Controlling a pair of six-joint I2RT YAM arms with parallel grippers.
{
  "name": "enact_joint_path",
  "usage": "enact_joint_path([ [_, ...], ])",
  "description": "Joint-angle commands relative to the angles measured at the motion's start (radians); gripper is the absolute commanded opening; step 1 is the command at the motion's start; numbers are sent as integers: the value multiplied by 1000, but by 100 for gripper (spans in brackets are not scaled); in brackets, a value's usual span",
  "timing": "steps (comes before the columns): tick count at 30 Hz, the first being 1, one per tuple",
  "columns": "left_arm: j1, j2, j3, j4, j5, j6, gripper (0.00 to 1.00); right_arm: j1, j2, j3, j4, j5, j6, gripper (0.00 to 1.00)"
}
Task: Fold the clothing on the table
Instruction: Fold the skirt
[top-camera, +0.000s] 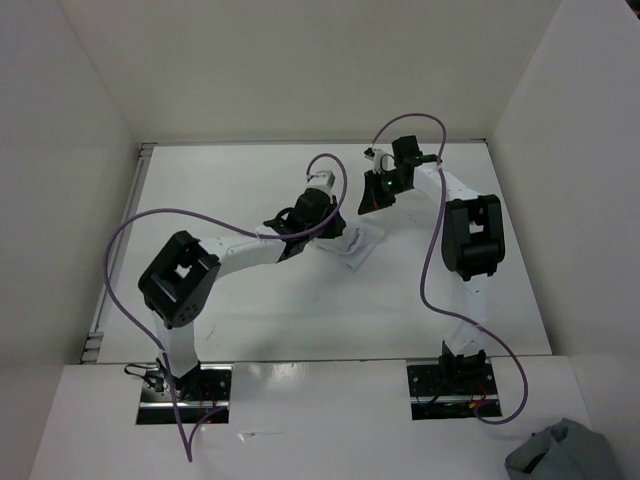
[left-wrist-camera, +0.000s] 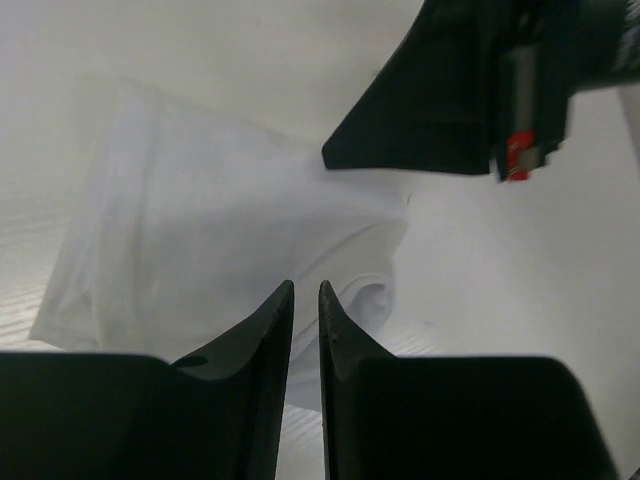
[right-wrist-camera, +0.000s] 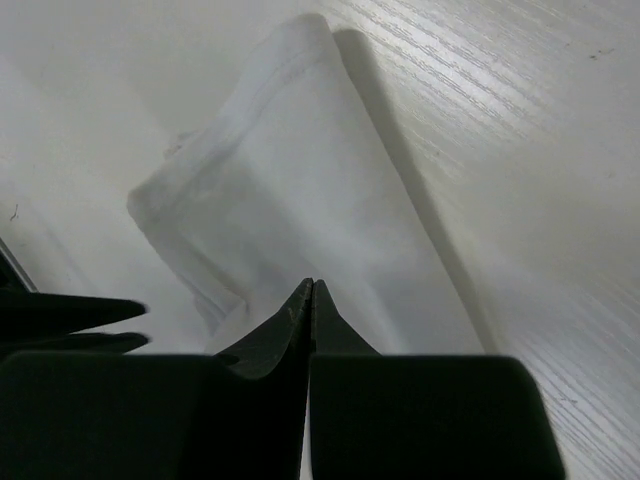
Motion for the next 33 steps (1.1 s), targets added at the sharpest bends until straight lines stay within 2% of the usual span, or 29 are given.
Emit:
enact_joint_path([
  [1,3,59,3,55,63,-26,23,19,27,52,11,-6,2,0],
  [4,3,98,29,39,73,-26,23,19,27,41,-27,-6,-40,0],
  [10,35,119,29,4,51,-26,23,40,-54,-98,-61,24,-74,0],
  [14,55,128,29,-22,42,-26,23,83,-115,-207,-61,50,-108,0],
  [18,65,153,51,-60,33,-46,23,167,-151,-305,-70,139,-130,0],
  [24,85,185,61,-94,23,-66,23,188,-151,-336,-82,182,-151,0],
  [27,95,197,71,-120,13,-75,23,200,-151,-345,-110,182,-160,0],
  [33,115,177,54,-116,4,-75,21,212,-315,-367,-136,72,-205,0],
])
